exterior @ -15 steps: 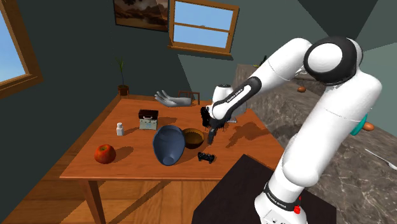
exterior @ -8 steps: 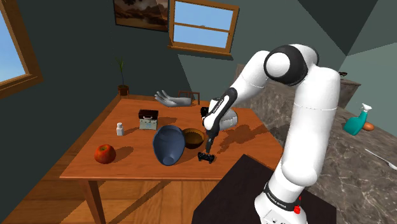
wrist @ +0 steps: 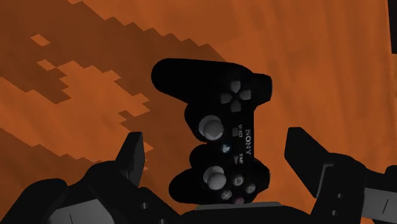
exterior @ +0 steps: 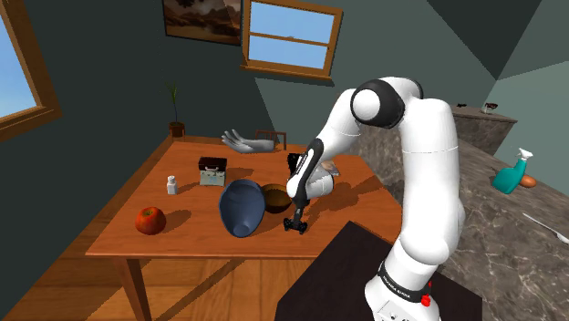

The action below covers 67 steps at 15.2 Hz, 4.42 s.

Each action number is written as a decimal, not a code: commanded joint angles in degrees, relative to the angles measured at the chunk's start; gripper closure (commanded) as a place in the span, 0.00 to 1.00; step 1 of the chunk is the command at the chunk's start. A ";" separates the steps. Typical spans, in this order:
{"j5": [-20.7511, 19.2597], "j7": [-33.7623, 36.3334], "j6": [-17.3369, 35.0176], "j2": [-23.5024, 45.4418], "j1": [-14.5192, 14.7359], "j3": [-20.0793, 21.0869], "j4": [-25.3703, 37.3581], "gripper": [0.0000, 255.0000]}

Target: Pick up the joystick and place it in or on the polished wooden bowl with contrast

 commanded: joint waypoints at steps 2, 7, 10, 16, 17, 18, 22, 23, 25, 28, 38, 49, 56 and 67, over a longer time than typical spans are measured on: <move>0.96 -0.80 2.37 3.09 -1.19 1.43 0.79 0.00; 0.94 -0.78 2.37 3.09 -1.20 1.44 0.79 0.00; 0.93 -0.77 2.36 3.08 -1.20 1.44 0.79 0.00; 0.93 -0.77 2.36 3.08 -1.20 1.44 0.79 1.00; 0.93 -0.77 2.37 3.08 -1.20 1.44 0.79 1.00; 0.93 -0.77 2.37 3.09 -1.20 1.44 0.79 1.00; 0.47 -0.39 1.12 1.21 -0.50 0.62 0.13 1.00; 0.20 -0.17 0.47 0.27 -0.13 0.20 -0.19 1.00; -0.41 0.31 -0.84 -1.60 0.59 -0.67 -0.78 1.00; -1.52 1.16 -2.86 -4.39 1.67 -2.01 -1.56 1.00; -6.49 4.76 -10.16 -13.54 4.53 -5.94 -3.29 1.00; -11.94 8.61 -19.07 -22.97 5.53 -7.89 -3.45 1.00; -10.60 8.25 -23.84 -19.81 5.81 -7.50 4.35 1.00; -5.53 6.29 -30.13 -2.52 4.39 -5.35 27.38 1.00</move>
